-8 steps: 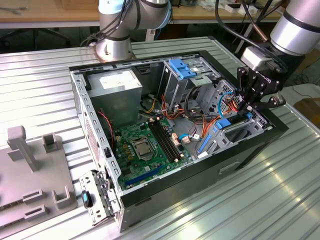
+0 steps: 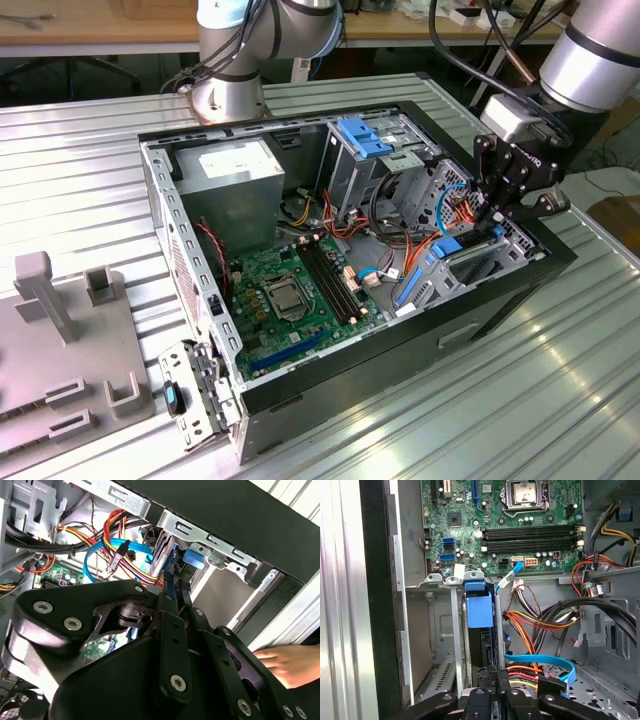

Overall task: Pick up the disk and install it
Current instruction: 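Insert the first disk wire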

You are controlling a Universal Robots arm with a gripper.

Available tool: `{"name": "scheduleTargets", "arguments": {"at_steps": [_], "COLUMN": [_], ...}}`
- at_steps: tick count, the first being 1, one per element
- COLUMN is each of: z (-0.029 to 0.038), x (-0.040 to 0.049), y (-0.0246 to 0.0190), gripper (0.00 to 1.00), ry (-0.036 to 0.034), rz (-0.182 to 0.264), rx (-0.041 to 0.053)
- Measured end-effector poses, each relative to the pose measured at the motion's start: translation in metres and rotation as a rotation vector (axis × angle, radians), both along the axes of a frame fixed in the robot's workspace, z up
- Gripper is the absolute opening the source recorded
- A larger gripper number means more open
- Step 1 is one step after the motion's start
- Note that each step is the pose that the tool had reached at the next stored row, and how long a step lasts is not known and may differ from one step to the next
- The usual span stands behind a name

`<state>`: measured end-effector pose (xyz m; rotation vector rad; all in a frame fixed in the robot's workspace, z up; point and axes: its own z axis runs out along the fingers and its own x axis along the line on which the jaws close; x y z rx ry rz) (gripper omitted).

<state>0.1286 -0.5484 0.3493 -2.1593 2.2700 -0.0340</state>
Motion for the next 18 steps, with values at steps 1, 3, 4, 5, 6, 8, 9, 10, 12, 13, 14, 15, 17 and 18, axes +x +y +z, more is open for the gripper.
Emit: {"name": "scheduleTargets", "arguments": {"at_steps": [1,3,4,5,6,8,9,10,12,13,14,15,17,18], "z": [-0.0003,-0.0006,-0.0007,-0.0008,-0.0009,-0.001,-0.0011,-0.0013,-0.0016,-0.0018,-0.0022,-0.0025,-0.0035,-0.0037], "x": [0.0,0.0,0.0,0.0,0.0,0.0,0.0,0.0,0.0,0.0,0.0,0.0,0.0,0.0], "y": [0.0,0.0,0.0,0.0,0.0,0.0,0.0,-0.0002,-0.0004,-0.0004,-0.0004,-0.0004,-0.0004,-0.0004], "gripper": [0.17,0.17,0.17,0.17,0.17,0.17,0.17,0.17,0.17,0.17,0.17,0.17,0.17,0.17], "ry": [-0.0001,-0.0001,0.0,0.0,0.0,0.0,-0.0001,-0.0001,-0.0001,0.0,-0.0001,-0.0001,-0.0001,0.0], "rz": [0.007,0.02,0.032,0.039,0.043,0.045,0.045,0.045,0.045,0.045,0.045,0.045,0.045,0.045], "rx": [0.0,-0.0001,0.0,0.0,0.0,0.0,0.0,0.0003,0.0001,-0.0001,0.0,0.0,0.0,-0.0002]}}
